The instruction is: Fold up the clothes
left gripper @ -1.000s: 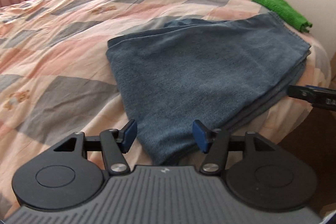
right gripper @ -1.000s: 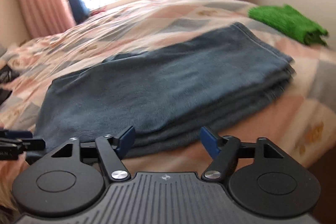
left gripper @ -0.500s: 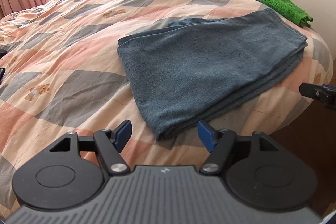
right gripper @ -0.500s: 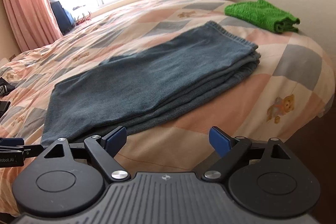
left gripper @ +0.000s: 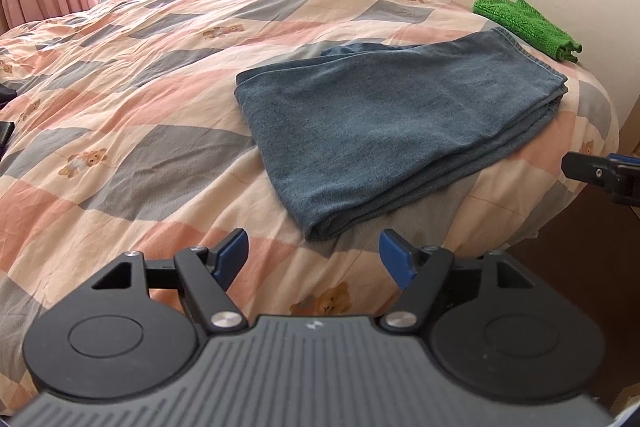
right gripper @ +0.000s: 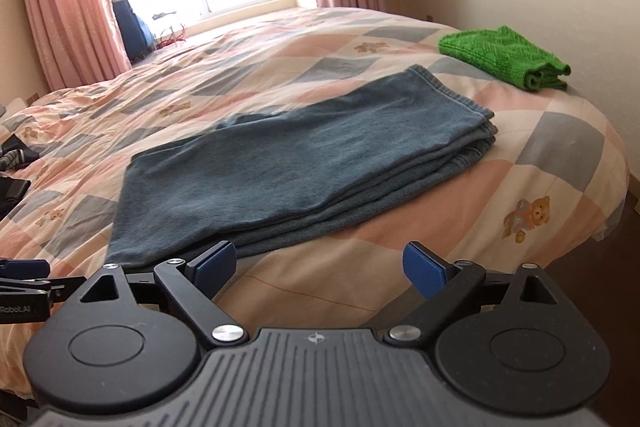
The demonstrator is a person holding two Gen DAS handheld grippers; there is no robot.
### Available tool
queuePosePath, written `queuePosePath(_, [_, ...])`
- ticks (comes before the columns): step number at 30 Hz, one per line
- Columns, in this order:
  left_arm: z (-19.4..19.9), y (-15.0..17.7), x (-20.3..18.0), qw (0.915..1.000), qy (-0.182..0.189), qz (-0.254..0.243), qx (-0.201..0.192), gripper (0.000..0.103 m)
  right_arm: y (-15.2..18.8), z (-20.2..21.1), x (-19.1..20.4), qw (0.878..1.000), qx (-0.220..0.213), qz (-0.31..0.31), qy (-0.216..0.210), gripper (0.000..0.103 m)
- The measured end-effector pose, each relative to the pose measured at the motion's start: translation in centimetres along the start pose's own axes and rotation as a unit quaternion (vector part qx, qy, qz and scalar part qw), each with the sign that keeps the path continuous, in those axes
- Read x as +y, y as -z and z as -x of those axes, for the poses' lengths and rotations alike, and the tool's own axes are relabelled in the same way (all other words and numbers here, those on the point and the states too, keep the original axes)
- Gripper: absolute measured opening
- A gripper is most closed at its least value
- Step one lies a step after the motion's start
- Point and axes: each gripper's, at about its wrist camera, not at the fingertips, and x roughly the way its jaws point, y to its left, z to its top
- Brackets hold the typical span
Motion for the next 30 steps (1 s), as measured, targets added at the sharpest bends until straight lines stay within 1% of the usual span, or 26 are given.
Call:
queuePosePath(5, [-0.1, 0.2, 0.5, 0.9999, 0.011, 0.008, 0.001, 0.070, 0.2, 0.1, 0.6, 1.000, 0.000, 0.005, -0.006, 0.094])
queuePosePath(8, [-0.6, 0.1, 1.7, 0.9988, 0.038, 0.029, -0.004, 0.072, 0.5, -0.2, 0.9, 1.000, 0.003, 0.007, -0.007, 0.094])
queuePosePath(9, [-0.8, 0.0, 2.4, 0.9975, 0.056, 0.043, -0.006, 0.074, 0.7, -0.4, 0.9, 1.000, 0.005, 0.009, -0.008, 0.094])
queuePosePath(11, [-1.6, -0.4, 4.1, 0.9929, 0.089, 0.078, -0.009, 0.074, 1.5, -1.4, 1.2, 1.000, 0.013, 0.020, -0.009, 0.094])
queuePosePath(13, [-2.6, -1.0, 6.1, 0.9852, 0.122, 0.120, -0.011, 0.074, 2.6, -2.5, 2.1, 0.999, 0.025, 0.044, -0.012, 0.092])
queuePosePath(14, [-3.3, -1.4, 7.1, 0.9815, 0.132, 0.139, -0.011, 0.074, 3.1, -2.9, 2.7, 0.998, 0.025, 0.058, -0.017, 0.091])
queuePosePath(17, [-6.0, -2.9, 9.8, 0.9696, 0.159, 0.185, -0.003, 0.074, 3.6, -3.5, 5.5, 0.991, -0.006, 0.123, -0.056, 0.090])
queuePosePath(18, [-6.9, -3.4, 10.6, 0.9655, 0.168, 0.199, 0.001, 0.074, 3.7, -3.7, 6.7, 0.986, -0.018, 0.151, -0.067, 0.090])
queuePosePath(20, [-9.0, -4.3, 11.6, 0.9579, 0.188, 0.217, 0.015, 0.074, 3.8, -4.5, 9.4, 0.972, -0.037, 0.214, -0.087, 0.089])
queuePosePath(24, [-12.7, -5.4, 12.5, 0.9476, 0.212, 0.238, 0.028, 0.074, 4.5, -6.8, 14.8, 0.938, -0.050, 0.319, -0.124, 0.088])
queuePosePath(26, [-14.5, -5.9, 13.0, 0.9420, 0.224, 0.248, 0.034, 0.073, 5.8, -7.9, 16.5, 0.921, -0.055, 0.368, -0.114, 0.088])
queuePosePath(28, [-16.1, -6.2, 13.3, 0.9370, 0.233, 0.257, 0.040, 0.066, 7.1, -9.0, 18.1, 0.902, -0.061, 0.416, -0.100, 0.085])
queuePosePath(29, [-16.8, -6.3, 13.5, 0.9348, 0.237, 0.261, 0.043, 0.059, 7.8, -9.6, 18.8, 0.891, -0.064, 0.439, -0.093, 0.085])
queuePosePath(30, [-17.4, -6.3, 13.5, 0.9319, 0.243, 0.265, 0.045, 0.041, 8.4, -10.1, 19.3, 0.882, -0.074, 0.459, -0.079, 0.079])
